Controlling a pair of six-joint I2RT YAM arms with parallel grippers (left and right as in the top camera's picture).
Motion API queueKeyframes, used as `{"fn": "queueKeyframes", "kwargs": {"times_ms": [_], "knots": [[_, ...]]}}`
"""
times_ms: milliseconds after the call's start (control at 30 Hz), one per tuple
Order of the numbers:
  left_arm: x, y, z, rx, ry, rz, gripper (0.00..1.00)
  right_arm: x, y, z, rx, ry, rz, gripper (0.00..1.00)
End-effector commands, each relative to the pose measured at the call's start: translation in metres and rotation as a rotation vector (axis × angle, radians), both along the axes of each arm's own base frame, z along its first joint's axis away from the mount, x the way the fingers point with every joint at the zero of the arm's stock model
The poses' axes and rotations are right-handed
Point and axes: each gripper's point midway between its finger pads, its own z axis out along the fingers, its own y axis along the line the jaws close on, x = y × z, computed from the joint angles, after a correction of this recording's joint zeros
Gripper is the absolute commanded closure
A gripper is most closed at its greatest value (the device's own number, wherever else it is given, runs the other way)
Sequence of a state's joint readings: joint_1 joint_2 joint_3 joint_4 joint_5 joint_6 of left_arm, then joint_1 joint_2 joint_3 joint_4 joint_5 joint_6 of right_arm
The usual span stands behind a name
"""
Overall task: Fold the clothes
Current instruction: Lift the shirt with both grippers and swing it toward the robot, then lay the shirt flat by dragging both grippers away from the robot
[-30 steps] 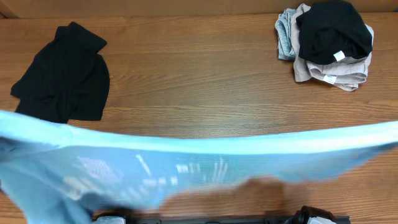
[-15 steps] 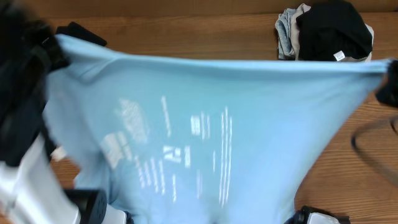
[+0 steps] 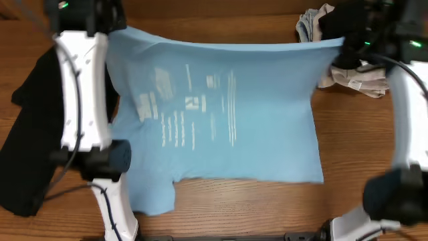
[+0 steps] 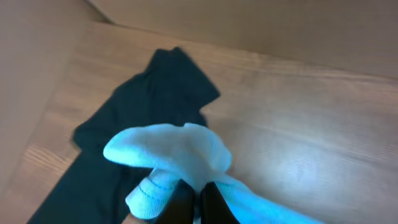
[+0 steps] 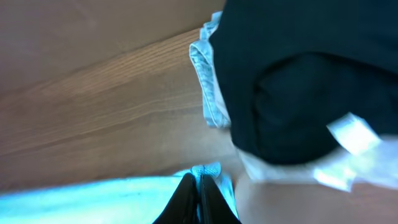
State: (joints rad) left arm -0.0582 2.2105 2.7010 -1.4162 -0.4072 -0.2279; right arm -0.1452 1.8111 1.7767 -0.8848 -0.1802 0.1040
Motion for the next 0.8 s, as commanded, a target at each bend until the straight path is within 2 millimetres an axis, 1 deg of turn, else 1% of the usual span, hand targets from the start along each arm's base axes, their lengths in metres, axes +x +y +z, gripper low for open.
{"fn": "queueKeyframes", "kwargs": {"times_ms": [0,33,100,133,200,300,367,433,567,600,633,700,767], "knots": [[0.028,0.002,-0.041,0.016,0.046,-0.008,0.96,0.022,0.009,-0.024,-0.003,0.001,0.027,0.96],[0.036,0.001,-0.053,0.014,0.057,-0.013,0.96,0.030,0.011,-0.032,-0.002,-0.001,0.033,0.96],[0.045,-0.002,-0.074,0.001,0.082,-0.023,0.96,0.037,0.013,-0.044,0.000,0.007,0.037,0.96],[0.047,-0.005,-0.083,-0.010,0.099,-0.031,0.96,0.038,0.014,-0.049,0.003,0.016,0.038,0.96],[0.045,-0.010,-0.098,-0.038,0.143,-0.048,0.96,0.034,0.015,-0.057,0.007,0.049,0.039,0.96],[0.030,-0.017,-0.110,-0.086,0.220,-0.064,0.96,0.021,0.017,-0.066,0.015,0.114,0.040,0.96],[0.015,-0.021,-0.118,-0.118,0.284,-0.057,0.96,0.010,0.018,-0.073,0.021,0.166,0.039,0.96],[-0.002,-0.022,-0.124,-0.138,0.348,-0.028,0.96,-0.002,0.019,-0.080,0.026,0.223,0.042,0.96],[-0.031,-0.018,-0.131,-0.155,0.464,0.008,0.96,-0.017,0.020,-0.088,0.022,0.292,0.056,0.96],[-0.031,-0.018,-0.132,-0.162,0.470,0.000,0.96,-0.021,0.020,-0.090,0.024,0.307,0.056,0.96],[-0.032,-0.023,-0.136,-0.190,0.484,-0.025,0.96,-0.025,0.021,-0.092,0.025,0.327,0.058,0.96],[-0.032,-0.027,-0.137,-0.212,0.491,-0.040,0.96,-0.030,0.021,-0.094,0.026,0.349,0.058,0.96],[-0.036,-0.030,-0.144,-0.226,0.516,-0.042,0.96,-0.036,0.021,-0.096,0.025,0.373,0.056,0.96]]}}
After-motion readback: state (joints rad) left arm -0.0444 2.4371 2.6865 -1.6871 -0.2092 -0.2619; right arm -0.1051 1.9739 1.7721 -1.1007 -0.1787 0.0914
